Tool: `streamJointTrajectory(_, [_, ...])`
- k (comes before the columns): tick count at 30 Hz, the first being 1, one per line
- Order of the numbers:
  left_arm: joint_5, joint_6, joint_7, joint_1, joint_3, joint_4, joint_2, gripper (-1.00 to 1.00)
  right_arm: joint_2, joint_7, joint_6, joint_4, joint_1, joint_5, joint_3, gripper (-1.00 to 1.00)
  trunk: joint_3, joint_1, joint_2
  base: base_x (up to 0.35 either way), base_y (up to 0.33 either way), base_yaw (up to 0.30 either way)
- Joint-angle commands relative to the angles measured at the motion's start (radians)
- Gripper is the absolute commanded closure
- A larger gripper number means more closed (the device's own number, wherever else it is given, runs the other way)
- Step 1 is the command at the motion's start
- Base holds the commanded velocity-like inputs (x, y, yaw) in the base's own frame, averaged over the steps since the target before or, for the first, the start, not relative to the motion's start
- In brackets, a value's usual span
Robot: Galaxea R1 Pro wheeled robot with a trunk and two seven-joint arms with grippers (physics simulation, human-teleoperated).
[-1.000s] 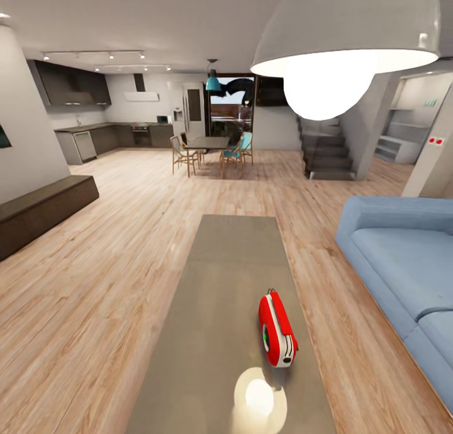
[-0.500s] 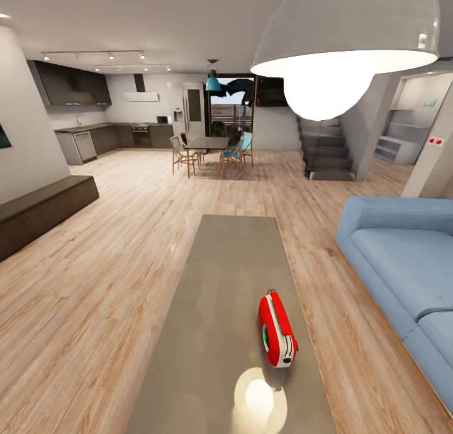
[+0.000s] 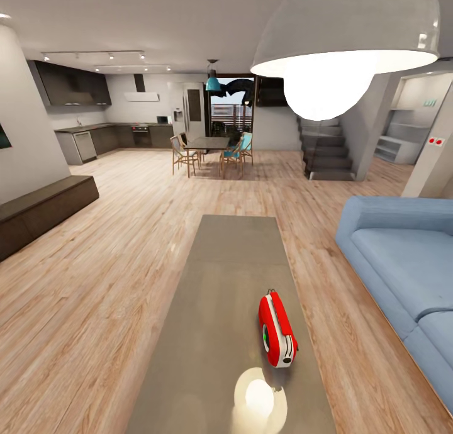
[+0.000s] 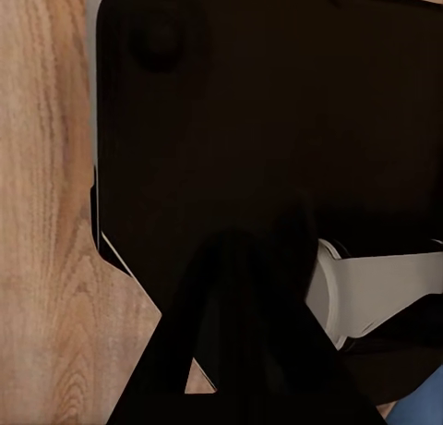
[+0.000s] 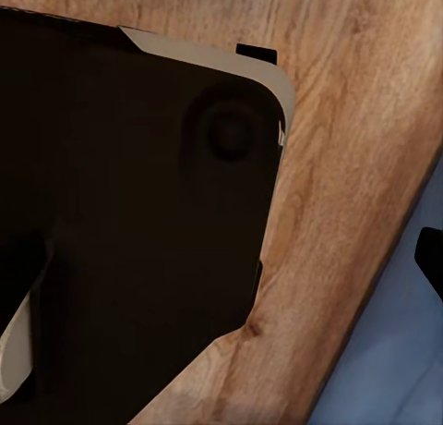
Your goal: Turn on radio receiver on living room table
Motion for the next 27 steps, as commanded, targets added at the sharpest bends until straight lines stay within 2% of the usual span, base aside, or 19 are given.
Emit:
streamJointTrajectory(1, [-0.001, 0.0, 0.0, 0.0, 0.0, 0.0, 0.0, 1.0, 0.0, 0.0, 0.0, 0.0, 0.0, 0.0, 0.0, -1.0, 0.0, 0.0, 0.0, 0.0, 0.0, 0.0])
streamJointTrajectory(27, [0.001, 0.0, -0.001, 0.0, 0.0, 0.0, 0.0, 1.0, 0.0, 0.0, -0.001, 0.0, 0.0, 0.002, 0.001, -1.0, 0.0, 0.0, 0.0, 0.0, 0.0, 0.0])
